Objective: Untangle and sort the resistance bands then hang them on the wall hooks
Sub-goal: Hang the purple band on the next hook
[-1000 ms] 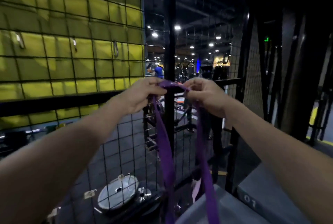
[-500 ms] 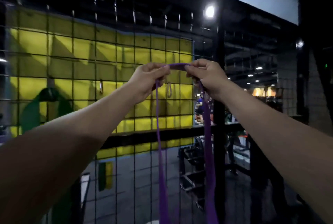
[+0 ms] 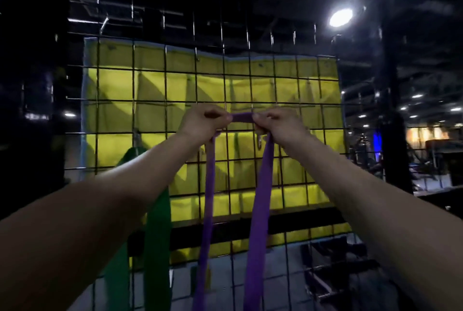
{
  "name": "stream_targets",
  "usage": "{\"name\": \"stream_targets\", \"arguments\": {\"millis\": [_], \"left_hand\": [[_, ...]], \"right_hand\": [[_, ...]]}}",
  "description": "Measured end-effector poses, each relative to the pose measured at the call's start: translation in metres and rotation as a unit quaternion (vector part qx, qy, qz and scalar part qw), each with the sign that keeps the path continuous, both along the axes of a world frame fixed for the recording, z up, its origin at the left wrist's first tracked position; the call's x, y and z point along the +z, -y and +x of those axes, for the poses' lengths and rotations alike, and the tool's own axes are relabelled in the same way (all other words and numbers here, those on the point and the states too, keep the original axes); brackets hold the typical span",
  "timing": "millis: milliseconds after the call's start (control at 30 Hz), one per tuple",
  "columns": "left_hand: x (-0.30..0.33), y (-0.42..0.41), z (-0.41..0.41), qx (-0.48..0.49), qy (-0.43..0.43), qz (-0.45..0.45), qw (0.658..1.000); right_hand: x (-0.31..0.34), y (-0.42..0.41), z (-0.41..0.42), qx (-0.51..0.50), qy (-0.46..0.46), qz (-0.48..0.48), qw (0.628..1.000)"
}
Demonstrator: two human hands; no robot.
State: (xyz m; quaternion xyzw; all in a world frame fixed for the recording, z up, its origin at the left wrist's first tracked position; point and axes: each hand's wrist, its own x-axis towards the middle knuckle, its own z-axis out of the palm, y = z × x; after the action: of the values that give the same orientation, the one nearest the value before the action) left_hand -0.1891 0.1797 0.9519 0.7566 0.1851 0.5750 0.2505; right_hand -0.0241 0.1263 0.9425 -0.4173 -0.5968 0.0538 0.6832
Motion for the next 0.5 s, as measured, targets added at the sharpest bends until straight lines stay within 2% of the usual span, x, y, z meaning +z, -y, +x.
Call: {"name": "stream_targets", "arguments": {"millis": [300,400,500], "left_hand": [[-0.024,-0.044,-0.039,0.090,0.012,0.010,0.996],[-0.029,-0.048,-0.043,0.103,0.006,0.023,0.994],[-0.033,-0.051,-0.042,0.120,0.016,0.034,0.992]], "right_hand": [[-0.019,-0.062,-0.029,0.066,0.009,-0.046,0.997],[-0.017,-0.061,-0.025,0.035,0.067,-0.046,0.996],[-0.017,-0.056,-0.023,0.001,0.173,-0.053,0.984]]}}
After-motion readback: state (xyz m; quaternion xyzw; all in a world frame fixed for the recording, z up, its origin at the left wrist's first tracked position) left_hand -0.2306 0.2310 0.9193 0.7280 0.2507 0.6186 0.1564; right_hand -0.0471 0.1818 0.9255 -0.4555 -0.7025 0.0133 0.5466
